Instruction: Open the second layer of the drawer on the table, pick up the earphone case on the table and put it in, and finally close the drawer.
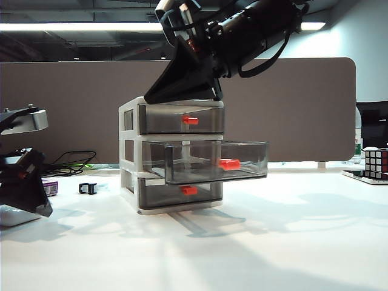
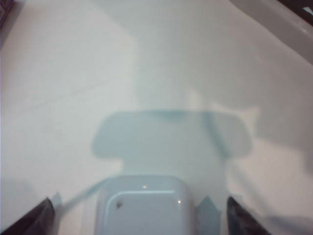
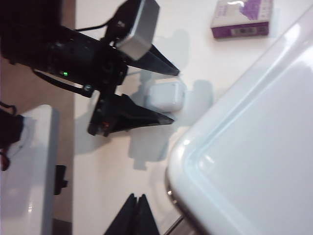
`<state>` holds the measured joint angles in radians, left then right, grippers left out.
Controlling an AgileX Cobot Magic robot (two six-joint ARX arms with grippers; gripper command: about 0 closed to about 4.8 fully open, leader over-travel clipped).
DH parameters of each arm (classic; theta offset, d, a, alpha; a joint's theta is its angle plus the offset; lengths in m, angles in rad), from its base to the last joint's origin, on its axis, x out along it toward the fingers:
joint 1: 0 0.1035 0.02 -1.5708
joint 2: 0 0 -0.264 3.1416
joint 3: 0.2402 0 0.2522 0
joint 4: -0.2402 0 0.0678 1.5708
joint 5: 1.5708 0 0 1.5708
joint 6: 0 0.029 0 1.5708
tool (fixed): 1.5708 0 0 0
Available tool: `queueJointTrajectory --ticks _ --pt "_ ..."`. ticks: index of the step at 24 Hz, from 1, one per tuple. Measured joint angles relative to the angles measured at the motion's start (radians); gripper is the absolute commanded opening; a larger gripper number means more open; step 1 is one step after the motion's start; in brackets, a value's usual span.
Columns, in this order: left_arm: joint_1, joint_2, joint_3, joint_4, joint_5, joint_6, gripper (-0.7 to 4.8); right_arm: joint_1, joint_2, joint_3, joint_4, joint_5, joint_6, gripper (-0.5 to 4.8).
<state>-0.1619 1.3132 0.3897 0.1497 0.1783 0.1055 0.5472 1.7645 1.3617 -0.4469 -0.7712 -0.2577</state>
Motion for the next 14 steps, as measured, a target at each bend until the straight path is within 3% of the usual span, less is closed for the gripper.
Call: queueJointTrajectory --ticks 4,7,10,14 --pt "0.0 0.002 0.0 0.003 -0.004 0.002 3.97 0.001 0.002 0.0 0.023 0.113 -0.001 -0.05" --pt "0.0 0.003 0.0 0.004 -0.006 0.003 3.88 -0.001 0.009 -0.001 0.059 0.121 0.014 -0.05" --pt "0.0 0.003 0.0 0.004 -0.006 0.003 3.34 -0.001 0.012 -0.002 0.082 0.124 0.026 -0.05" --pt "0.0 0.003 0.0 0.004 -0.006 0.003 3.27 -0.001 0.014 -0.002 0.117 0.124 0.037 -0.05"
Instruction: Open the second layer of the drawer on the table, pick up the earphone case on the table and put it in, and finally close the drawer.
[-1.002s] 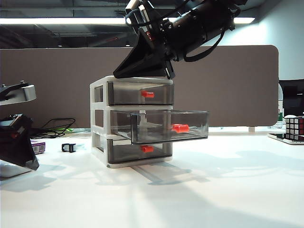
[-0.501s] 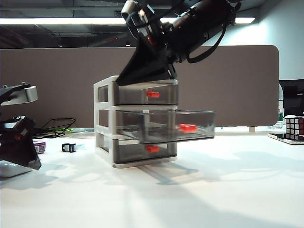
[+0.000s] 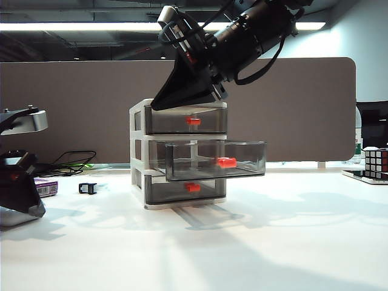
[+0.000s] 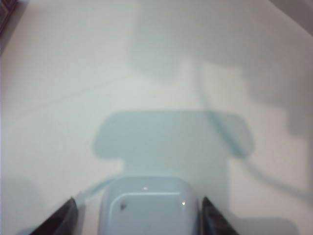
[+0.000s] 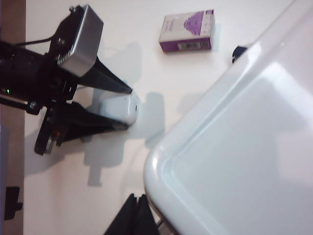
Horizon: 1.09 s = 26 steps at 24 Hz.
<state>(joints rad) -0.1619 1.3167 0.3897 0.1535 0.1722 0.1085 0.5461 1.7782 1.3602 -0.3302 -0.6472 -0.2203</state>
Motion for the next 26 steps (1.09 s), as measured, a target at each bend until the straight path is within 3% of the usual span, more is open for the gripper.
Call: queueJointTrajectory --ticks 3,7,10,21,26 --pt "0.0 0.0 0.0 0.0 0.0 0.0 2.68 0.0 0.009 0.0 0.033 -0.003 0.007 -0.05" --pt "0.0 0.003 0.0 0.002 0.0 0.0 2.52 -0.001 0.01 0.0 0.059 -0.081 0.008 -0.05" --pt "0.0 0.016 0.0 0.021 0.0 0.001 1.4 0.002 0.01 0.0 0.067 -0.094 0.008 -0.05" --pt "0.0 0.058 0.009 0.073 0.011 -0.008 1.37 0.017 -0.043 -0.002 0.077 -0.106 0.024 -0.05" --pt "0.0 0.059 0.009 0.074 0.011 -0.008 0.96 0.017 -0.108 -0.001 0.15 -0.094 0.049 -0.05"
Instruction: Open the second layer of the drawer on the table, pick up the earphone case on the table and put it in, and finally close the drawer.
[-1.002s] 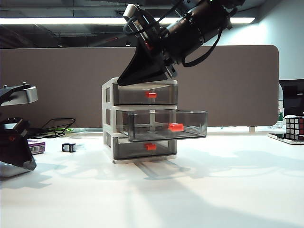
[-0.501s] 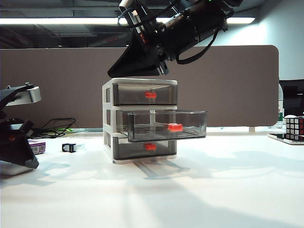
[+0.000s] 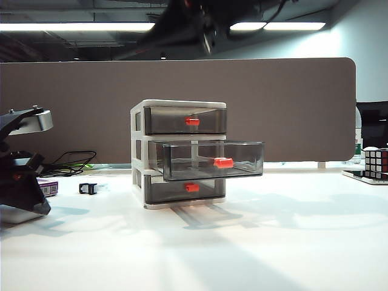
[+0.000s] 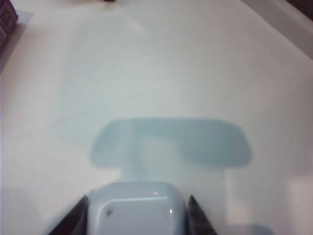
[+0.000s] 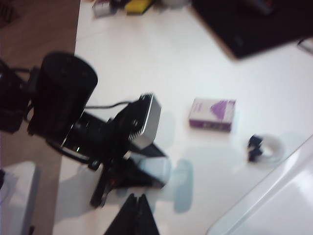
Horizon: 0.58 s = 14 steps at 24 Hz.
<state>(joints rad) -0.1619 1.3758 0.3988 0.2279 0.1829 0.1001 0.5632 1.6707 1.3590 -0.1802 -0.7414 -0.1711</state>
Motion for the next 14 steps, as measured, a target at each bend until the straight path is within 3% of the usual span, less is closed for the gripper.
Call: queueJointTrajectory --ticks 5,14 --pt "0.0 0.0 0.0 0.001 0.007 -0.003 0.84 -0.002 0.003 0.008 0.029 0.078 0.014 -0.05" --pt "-0.042 -0.061 -0.009 -0.06 0.023 -0.048 0.84 -0.018 0.002 0.008 0.032 0.095 0.014 -0.05"
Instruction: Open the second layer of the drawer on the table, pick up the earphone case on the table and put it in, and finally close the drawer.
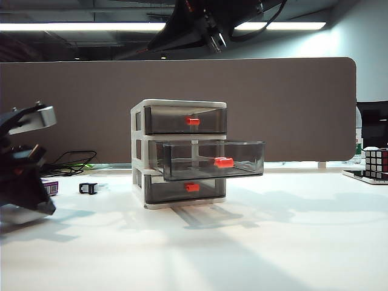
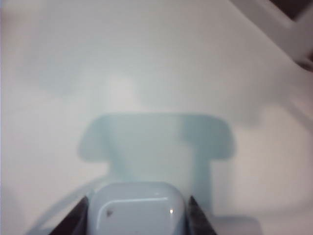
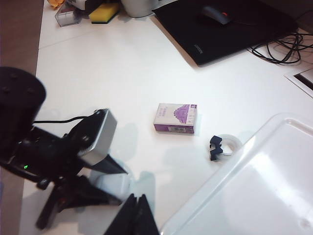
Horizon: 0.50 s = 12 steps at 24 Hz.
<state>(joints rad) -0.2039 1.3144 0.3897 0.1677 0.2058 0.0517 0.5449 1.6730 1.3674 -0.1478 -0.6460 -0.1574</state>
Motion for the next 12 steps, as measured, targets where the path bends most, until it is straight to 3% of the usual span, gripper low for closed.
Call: queueJointTrajectory --ticks 8,12 --pt "-0.101 -0.193 0.013 -0.035 -0.032 -0.006 0.84 -0.007 0.0 0.0 0.0 0.0 0.0 -0.05" --pt "-0.098 -0.246 0.071 -0.076 -0.005 -0.068 0.79 -0.007 0.0 0.0 -0.006 0.001 0.0 -0.05"
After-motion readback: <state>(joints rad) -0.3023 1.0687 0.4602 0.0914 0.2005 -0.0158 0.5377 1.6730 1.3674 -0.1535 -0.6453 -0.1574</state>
